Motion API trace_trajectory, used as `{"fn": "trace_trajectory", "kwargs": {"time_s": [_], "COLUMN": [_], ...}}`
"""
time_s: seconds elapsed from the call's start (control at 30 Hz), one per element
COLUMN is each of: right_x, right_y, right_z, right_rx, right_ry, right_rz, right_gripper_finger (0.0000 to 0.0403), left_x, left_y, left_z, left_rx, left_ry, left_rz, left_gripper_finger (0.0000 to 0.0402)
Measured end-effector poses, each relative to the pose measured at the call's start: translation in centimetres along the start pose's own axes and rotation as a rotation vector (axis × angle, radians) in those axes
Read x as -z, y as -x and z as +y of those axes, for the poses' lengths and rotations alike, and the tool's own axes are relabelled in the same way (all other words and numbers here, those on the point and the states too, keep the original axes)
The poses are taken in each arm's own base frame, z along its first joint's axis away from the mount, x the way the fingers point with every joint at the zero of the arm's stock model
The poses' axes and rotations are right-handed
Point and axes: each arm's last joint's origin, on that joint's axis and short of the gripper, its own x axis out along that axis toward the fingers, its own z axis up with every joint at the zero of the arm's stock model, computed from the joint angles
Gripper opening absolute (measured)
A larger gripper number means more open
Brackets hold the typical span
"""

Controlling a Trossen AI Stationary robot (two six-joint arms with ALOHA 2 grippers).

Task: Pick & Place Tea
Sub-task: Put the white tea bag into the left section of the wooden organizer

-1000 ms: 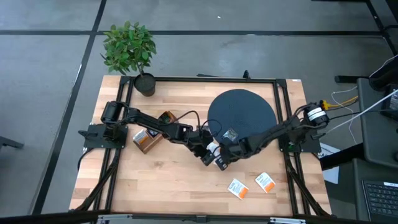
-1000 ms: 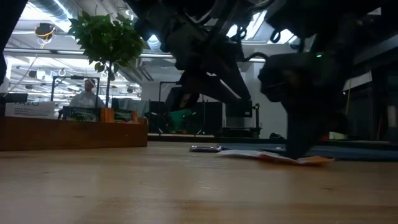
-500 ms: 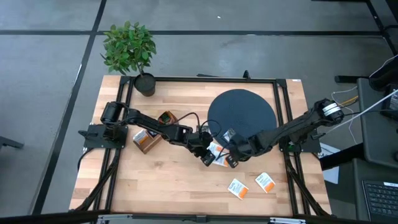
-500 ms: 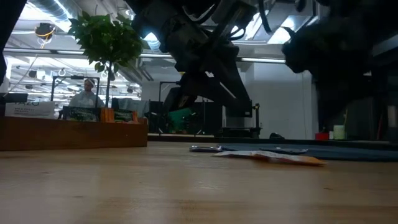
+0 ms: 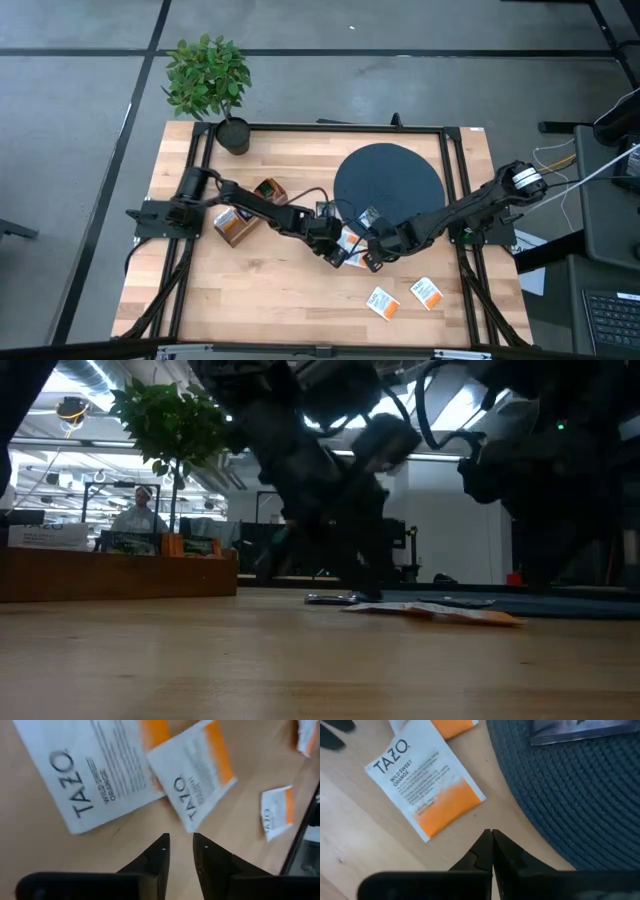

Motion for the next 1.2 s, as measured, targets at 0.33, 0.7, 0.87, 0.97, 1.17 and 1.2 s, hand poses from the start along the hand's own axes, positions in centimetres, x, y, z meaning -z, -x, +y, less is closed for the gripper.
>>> {"fn": "trace_trajectory", "kwargs": {"time_s": [0.33,0.7,0.87,0.97,1.17,1.2], "right_x": [-0.3,-0.9,-1.3,-1.5,-1.5,-1.5], "right_y": [-1.2,-2.9,-3.1,-3.1,-3.1,-3.1], "right_z": [-0.3,0.2,0.2,0.2,0.1,0.1], "right_rx": [-0.123,-0.169,-0.179,-0.18,-0.181,-0.181], "right_ry": [-0.015,0.019,0.017,0.027,0.028,0.028], "right_rz": [-0.014,0.006,-0.006,-0.001,0.003,0.003], "right_gripper_finger": [0.0005,0.0004,0.0005,0.0004,0.0006,0.0007], "left_x": [0.4,0.2,0.1,0.1,0.1,0.1], "left_y": [-1.0,-1.2,-2.0,-2.2,-2.3,-2.3], "left_z": [0.3,0.2,0.4,0.4,0.6,0.6], "left_rx": [-0.017,-0.015,0.013,0.016,0.01,0.008], "left_ry": [0.041,0.067,0.088,0.089,0.088,0.088], "left_rz": [-0.029,-0.081,-0.083,-0.083,-0.081,-0.08], "left_gripper_finger": [0.0132,0.0164,0.0161,0.0154,0.0108,0.0096]}}
